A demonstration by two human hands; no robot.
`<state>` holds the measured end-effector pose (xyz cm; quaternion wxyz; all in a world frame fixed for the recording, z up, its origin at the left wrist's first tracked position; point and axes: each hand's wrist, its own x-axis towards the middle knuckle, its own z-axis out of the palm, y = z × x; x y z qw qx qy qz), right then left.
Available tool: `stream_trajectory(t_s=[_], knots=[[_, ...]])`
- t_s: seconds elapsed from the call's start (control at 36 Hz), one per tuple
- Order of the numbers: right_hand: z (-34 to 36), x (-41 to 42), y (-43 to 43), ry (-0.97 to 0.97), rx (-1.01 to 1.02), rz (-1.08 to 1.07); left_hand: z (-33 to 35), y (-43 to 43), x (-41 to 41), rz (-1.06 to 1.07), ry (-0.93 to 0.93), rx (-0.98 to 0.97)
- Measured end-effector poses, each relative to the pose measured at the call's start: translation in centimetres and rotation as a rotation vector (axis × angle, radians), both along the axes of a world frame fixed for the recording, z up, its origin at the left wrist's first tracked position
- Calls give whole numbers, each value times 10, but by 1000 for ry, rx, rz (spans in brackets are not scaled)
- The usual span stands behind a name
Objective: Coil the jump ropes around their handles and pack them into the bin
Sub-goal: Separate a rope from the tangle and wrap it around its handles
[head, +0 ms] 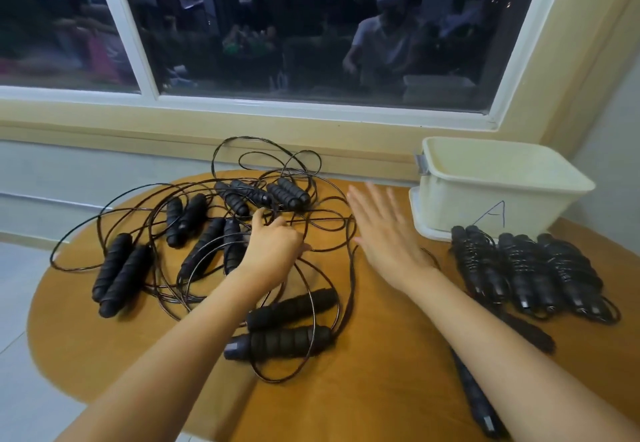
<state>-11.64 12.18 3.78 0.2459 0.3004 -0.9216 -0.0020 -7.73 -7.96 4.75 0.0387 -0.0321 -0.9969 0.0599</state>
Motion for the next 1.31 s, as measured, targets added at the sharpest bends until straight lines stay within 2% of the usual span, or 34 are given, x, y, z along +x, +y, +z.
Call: stream_trajectory(t_s=[0.14, 0.22, 0.31, 0.42, 0.47, 0.56, 0.61, 0.64, 0.69, 0.78, 0.92, 1.06, 1.11, 1.19, 1.25, 1.31], knots=[[8, 13, -28, 303, 115, -77, 8, 7, 5, 4, 10, -64], [6, 17, -29, 375, 239, -111, 10, 4, 6, 53, -27, -26], [8, 20, -33, 315, 307, -174, 9, 2, 3, 90, -79, 30], [10, 20, -30, 9, 376, -351, 2, 3, 0, 102, -97, 42], [13, 26, -31, -46, 297, -322, -1, 5, -1, 81, -100, 37], [6, 27, -36, 65, 151, 0, -5, 11, -1, 3, -41, 4], [-2, 24, -41, 83, 195, 155, -8, 14, 2, -68, 14, -38], [-6, 22, -43, 28, 212, 165, -10, 14, 4, -82, 29, -52], [-10, 17, -45, -121, 220, 136, -12, 11, 5, -83, 64, -47], [-8, 8, -45, -191, 176, 140, -15, 3, 5, -73, 92, -14], [26, -9, -21, -126, -156, 10, -10, -15, 3, -30, 76, 19], [50, -26, 14, 24, -374, -184, -3, -27, -4, 36, 161, 82], [46, -29, 21, -39, -369, -237, 2, -26, -9, 39, 217, 148], [32, -31, 22, -258, -232, -364, 7, -21, -14, 22, 262, 228], [26, -28, 17, -272, -189, -369, 8, -17, -17, -7, 283, 273], [26, -23, 8, -191, -184, -240, 8, -13, -19, -53, 335, 293]])
